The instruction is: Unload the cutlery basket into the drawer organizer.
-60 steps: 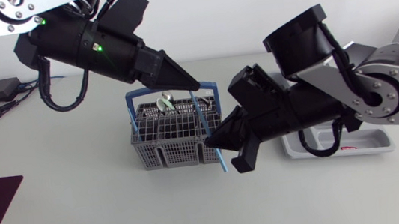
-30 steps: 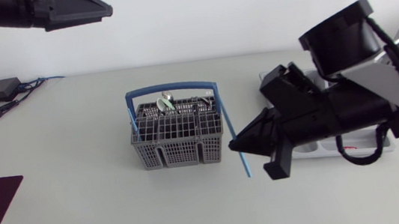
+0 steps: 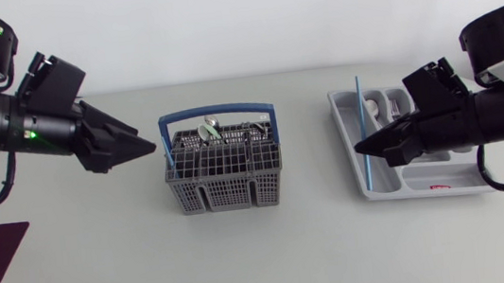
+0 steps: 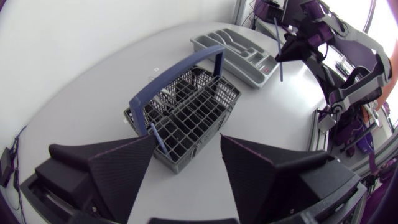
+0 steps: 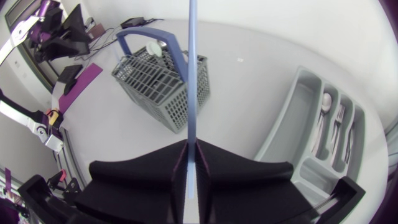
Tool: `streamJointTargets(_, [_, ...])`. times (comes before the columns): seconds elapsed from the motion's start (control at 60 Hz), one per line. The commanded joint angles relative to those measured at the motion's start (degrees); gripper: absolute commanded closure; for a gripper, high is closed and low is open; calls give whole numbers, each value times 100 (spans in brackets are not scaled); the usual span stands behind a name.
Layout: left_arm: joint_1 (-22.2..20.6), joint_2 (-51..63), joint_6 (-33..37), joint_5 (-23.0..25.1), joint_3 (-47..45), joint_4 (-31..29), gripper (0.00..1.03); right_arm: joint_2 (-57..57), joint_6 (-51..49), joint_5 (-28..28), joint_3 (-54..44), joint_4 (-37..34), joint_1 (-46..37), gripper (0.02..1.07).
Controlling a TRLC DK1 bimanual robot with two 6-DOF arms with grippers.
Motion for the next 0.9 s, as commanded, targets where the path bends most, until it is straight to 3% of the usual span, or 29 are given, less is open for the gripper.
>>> streamJointTargets(0.0, [69, -78, 399, -20, -313, 142, 19, 359, 125, 22, 147, -10, -310, 101])
streamJointTargets(0.133, [149, -87, 584, -20, -629, 494, 19, 1027, 187, 224, 393, 60, -688, 101])
streamJointTargets(0.317, [219, -95, 891, -11, -919, 933, 19, 2152, 740, 971, 868, 456, -873, 101])
streamJointTargets(0.633, [219, -95, 1357, 77, -1271, 1399, 18, 3901, 1057, 1279, 1782, 605, -952, 97])
streamJointTargets(0.75, [219, -87, 1454, 94, -1420, 1636, 18, 4112, 1048, 1297, 1879, 649, -952, 76])
streamJointTargets(0.8, [219, -52, 1463, 94, -1517, 1856, 18, 4121, 1030, 1305, 1887, 667, -952, 59])
streamJointTargets(0.883, [210, -34, 1454, 94, -1631, 2173, 18, 3989, 1013, 1305, 1826, 684, -925, 40])
